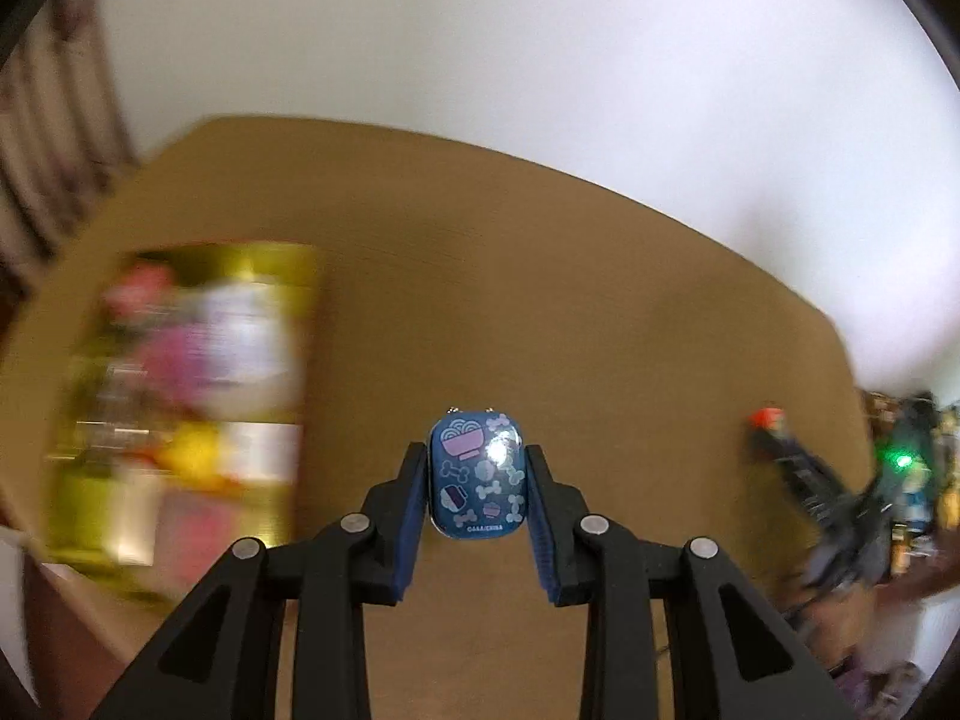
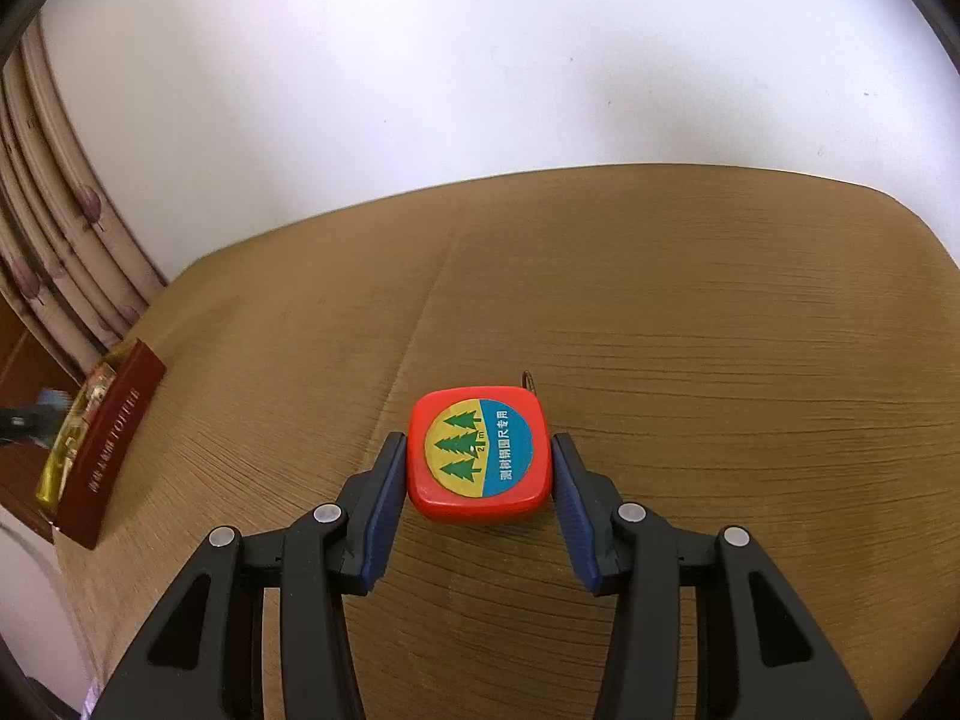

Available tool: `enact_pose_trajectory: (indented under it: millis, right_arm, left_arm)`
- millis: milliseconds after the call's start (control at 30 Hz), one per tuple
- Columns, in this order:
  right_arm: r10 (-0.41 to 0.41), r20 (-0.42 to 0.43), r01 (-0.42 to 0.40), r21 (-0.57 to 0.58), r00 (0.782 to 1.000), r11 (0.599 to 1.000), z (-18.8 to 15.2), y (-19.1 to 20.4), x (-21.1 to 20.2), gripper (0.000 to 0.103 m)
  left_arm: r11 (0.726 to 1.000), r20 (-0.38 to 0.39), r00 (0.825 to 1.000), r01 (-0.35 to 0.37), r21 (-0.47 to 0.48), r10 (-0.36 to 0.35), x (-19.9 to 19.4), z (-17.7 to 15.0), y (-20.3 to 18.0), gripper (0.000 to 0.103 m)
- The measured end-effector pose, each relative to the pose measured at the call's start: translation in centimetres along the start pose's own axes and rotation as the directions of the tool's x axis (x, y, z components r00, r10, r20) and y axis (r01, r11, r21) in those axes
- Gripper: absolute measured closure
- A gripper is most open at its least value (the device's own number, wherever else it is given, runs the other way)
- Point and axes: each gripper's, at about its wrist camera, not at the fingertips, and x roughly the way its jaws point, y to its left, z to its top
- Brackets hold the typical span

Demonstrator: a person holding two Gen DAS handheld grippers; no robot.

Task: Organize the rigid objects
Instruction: 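Grasp the blue keychain tin with the left tool while the right tool holds the tape measure, then lower the tape measure into the tin with the right tool while the left tool drops the keychain tin in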

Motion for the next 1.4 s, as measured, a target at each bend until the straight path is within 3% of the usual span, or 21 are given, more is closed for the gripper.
enact_pose_trajectory:
  millis: [133,267,533,633,767,833,867,933,1033,1133,1233,1333,1400]
  right_arm:
    - [-0.033,-0.022,0.032,-0.014,0.999,0.999,0.1,0.3,0.7,0.059]
    - [-0.079,-0.041,0.077,-0.048,0.996,0.996,-0.1,0.9,1.2,0.059]
    - [-0.176,-0.059,0.166,-0.136,0.983,0.977,0.0,2.2,1.7,0.058]
    - [-0.198,-0.061,0.186,-0.162,0.978,0.969,-0.1,2.6,1.9,0.058]
    - [-0.225,-0.086,0.208,-0.177,0.971,0.962,0.3,3.1,1.9,0.059]
    - [-0.172,-0.083,0.155,-0.177,0.982,0.972,0.8,4.8,1.1,0.059]
    - [-0.154,-0.063,0.138,-0.199,0.986,0.97,1.1,6.6,0.3,0.059]
    - [-0.072,-0.057,0.06,-0.197,0.996,0.979,1.6,9.9,-0.7,0.059]
    - [0.099,-0.088,-0.114,-0.186,0.991,0.976,2.1,15.7,-1.2,0.059]
    - [0.293,-0.172,-0.324,-0.195,0.941,0.926,2.0,23.7,-0.6,0.059]
    - [0.391,-0.247,-0.44,-0.193,0.887,0.877,1.8,29.9,1.3,0.059]
    - [0.405,-0.311,-0.474,-0.191,0.86,0.86,0.9,34.4,4.0,0.059]
    - [0.397,-0.323,-0.472,-0.202,0.859,0.858,0.6,35.8,5.1,0.059]
  left_arm:
    - [0.995,-0.018,0.996,-0.089,-0.036,0.088,-1.3,-0.6,6.2,0.072]
    - [0.997,-0.078,0.995,-0.071,-0.043,0.067,0.9,-1.2,9.5,0.072]
    - [1.0,-0.077,0.997,0.003,0.019,-0.002,3.0,-3.3,9.5,0.07]
    - [0.999,-0.09,0.995,-0.031,0.018,0.032,2.4,-4.1,10.2,0.055]
    - [0.997,0.0,0.997,-0.077,-0.018,0.077,-1.4,-6.3,11.7,0.054]
    - [0.993,0.069,0.991,-0.113,-0.039,0.115,-3.5,-7.6,12.8,0.045]
    - [0.995,0.11,0.989,-0.094,-0.041,0.098,-4.7,-8.6,13.3,0.036]
    - [0.999,0.16,0.987,-0.029,-0.025,0.032,-5.6,-9.2,13.9,0.035]
    - [0.996,0.16,0.986,-0.042,-0.075,0.054,-5.9,-9.5,15.0,0.035]
    - [0.989,0.195,0.981,0.017,-0.149,0.013,-6.6,-10.1,16.9,0.035]
    - [0.98,0.201,0.98,0.032,-0.195,0.008,-7.0,-11.0,18.6,0.035]
    - [0.979,0.195,0.978,-0.031,-0.204,0.071,-6.8,-11.2,18.9,0.035]
    - [0.976,0.211,0.974,-0.037,-0.213,0.083,-7.3,-11.1,19.4,0.035]
